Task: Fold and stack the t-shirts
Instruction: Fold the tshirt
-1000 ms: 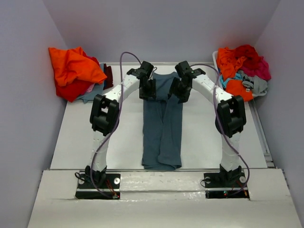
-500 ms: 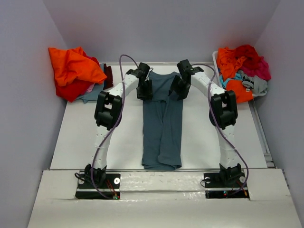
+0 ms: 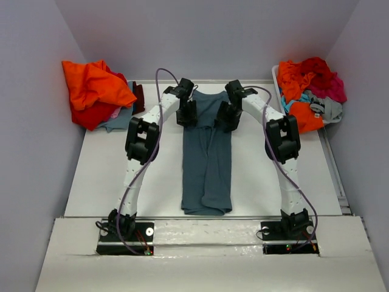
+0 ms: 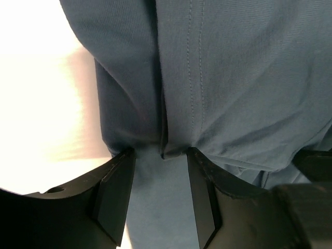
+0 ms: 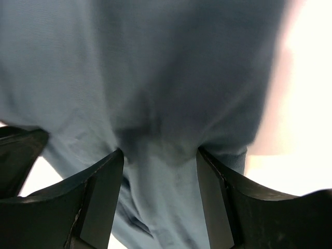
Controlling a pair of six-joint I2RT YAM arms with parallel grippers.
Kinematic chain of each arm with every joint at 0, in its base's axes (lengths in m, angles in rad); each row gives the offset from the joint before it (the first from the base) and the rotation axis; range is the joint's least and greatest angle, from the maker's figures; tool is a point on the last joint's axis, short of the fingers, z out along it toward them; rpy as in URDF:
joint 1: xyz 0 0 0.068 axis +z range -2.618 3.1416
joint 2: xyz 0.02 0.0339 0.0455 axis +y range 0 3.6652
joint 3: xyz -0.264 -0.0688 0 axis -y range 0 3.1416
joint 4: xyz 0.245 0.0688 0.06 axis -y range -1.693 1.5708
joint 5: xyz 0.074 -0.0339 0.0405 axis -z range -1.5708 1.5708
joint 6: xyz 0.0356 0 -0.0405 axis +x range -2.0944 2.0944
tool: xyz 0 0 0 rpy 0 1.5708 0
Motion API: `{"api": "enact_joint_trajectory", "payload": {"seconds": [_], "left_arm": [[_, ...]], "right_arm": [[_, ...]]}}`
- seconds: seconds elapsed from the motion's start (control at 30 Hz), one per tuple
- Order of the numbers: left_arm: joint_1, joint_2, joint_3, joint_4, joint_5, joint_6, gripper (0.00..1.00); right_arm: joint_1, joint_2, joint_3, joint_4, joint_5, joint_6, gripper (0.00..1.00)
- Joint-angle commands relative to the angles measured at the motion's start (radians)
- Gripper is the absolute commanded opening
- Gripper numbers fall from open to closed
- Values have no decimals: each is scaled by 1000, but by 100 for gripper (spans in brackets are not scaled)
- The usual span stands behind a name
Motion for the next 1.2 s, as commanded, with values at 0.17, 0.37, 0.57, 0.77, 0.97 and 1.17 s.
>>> {"api": "enact_joint_trajectory", "payload": {"seconds": [0.17, 0.37, 0.57, 0.77, 0.97, 1.17], "left_arm": [[37, 142, 137, 13, -61, 6, 58], [77, 175, 167, 28, -99, 3, 58], [97, 194, 192, 39, -113, 3, 60], [97, 175, 192, 62, -108, 15, 62], [76, 13, 69, 155, -169, 29, 62], [36, -107, 32, 163, -206, 46, 63]], "right_arm": [[-48, 188, 297, -27, -34, -55, 65], [-88, 235, 381, -56, -25, -52, 65], [-118, 205, 328, -40, 9, -68, 66], [-127, 174, 300, -11, -23, -111, 67], [-127, 70, 243, 13, -19, -146, 68], [-105, -69, 173, 9, -2, -189, 70]]}}
